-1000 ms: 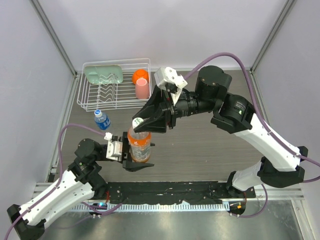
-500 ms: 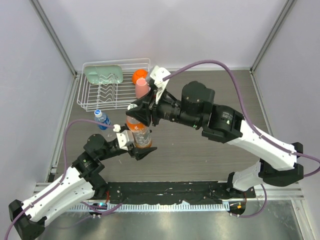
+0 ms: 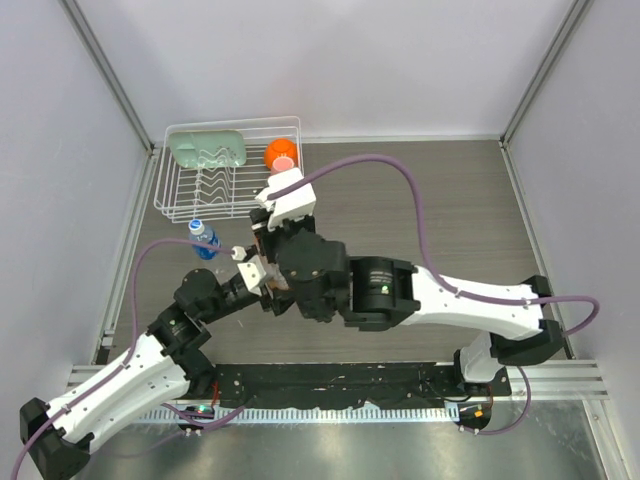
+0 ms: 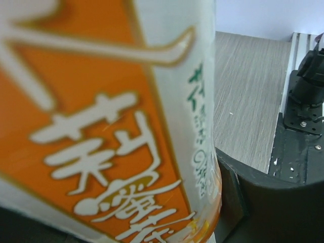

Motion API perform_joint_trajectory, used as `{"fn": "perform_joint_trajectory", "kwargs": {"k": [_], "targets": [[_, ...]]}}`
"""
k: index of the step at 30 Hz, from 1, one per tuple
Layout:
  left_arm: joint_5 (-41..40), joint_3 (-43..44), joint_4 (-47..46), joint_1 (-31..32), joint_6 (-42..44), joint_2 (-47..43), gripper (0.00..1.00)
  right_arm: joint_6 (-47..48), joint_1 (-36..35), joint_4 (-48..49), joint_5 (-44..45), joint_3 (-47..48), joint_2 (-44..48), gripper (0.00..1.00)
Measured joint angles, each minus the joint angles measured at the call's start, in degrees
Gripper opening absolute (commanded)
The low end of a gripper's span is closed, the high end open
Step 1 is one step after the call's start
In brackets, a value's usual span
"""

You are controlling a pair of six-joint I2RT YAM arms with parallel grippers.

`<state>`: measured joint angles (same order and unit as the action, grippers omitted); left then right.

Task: Screw on the bottle caps

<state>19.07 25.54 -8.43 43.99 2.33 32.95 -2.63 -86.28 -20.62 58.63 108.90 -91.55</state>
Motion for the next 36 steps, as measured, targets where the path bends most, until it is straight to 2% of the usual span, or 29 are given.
{"fn": "perform_joint_trajectory", "kwargs": {"k": [3,6,7,8,9,12,13,17,22,25,28,30,33,36], "targets": [[-1.7,-0.2,0.4,0.0,0.3,0.1,0.00,0.2,-1.3,0.8,8.7,3.0,-3.9,0.02],[-3.6,-0.3,0.4,0.0,0.3,0.2,0.00,1.5,-1.8,1.4,14.9,7.2,-8.0,0.27],[-4.2,-0.3,0.3,0.0,0.3,0.2,0.00,2.0,-1.9,1.5,15.8,8.2,-9.0,0.45],[-4.8,-0.3,0.3,0.0,0.2,0.2,0.00,2.6,-1.9,1.7,16.7,9.4,-10.0,0.54],[-5.4,-0.3,0.2,0.0,0.2,0.2,0.00,3.1,-1.9,2.0,17.3,10.5,-10.8,0.72],[-7.5,-0.1,-1.4,-0.4,-0.6,0.2,0.00,3.8,-2.4,1.2,15.7,11.8,-12.3,0.92],[-8.0,0.1,-1.8,-0.7,-0.8,0.2,0.00,3.9,-3.0,0.4,14.4,11.8,-12.4,0.94],[-9.6,0.5,-2.3,-1.4,-2.2,0.0,0.00,2.2,-4.4,-1.3,6.1,9.1,-9.8,0.97],[-9.0,0.5,-2.5,-1.6,-3.7,-0.2,0.00,-1.2,-4.3,-3.4,-11.1,-0.3,4.6,0.97],[-3.9,0.5,-2.6,-1.9,-5.0,-0.5,0.00,-1.8,-2.4,-4.0,-21.5,-1.8,15.0,0.96],[7.4,0.6,-3.0,-2.1,-6.4,-0.6,0.00,-1.6,2.8,-4.5,-31.5,-1.0,21.6,0.96],[16.5,1.1,-3.1,-2.1,-7.0,-0.3,0.00,-0.6,8.7,-5.8,-40.3,0.8,24.3,0.96],[30.6,3.0,-3.1,-2.1,-7.7,0.7,0.00,1.7,13.5,-8.3,-53.9,3.1,24.5,0.96],[40.6,4.6,-2.9,-2.1,-7.8,1.1,0.00,4.3,15.5,-11.9,-65.9,4.2,21.4,0.96]]}}
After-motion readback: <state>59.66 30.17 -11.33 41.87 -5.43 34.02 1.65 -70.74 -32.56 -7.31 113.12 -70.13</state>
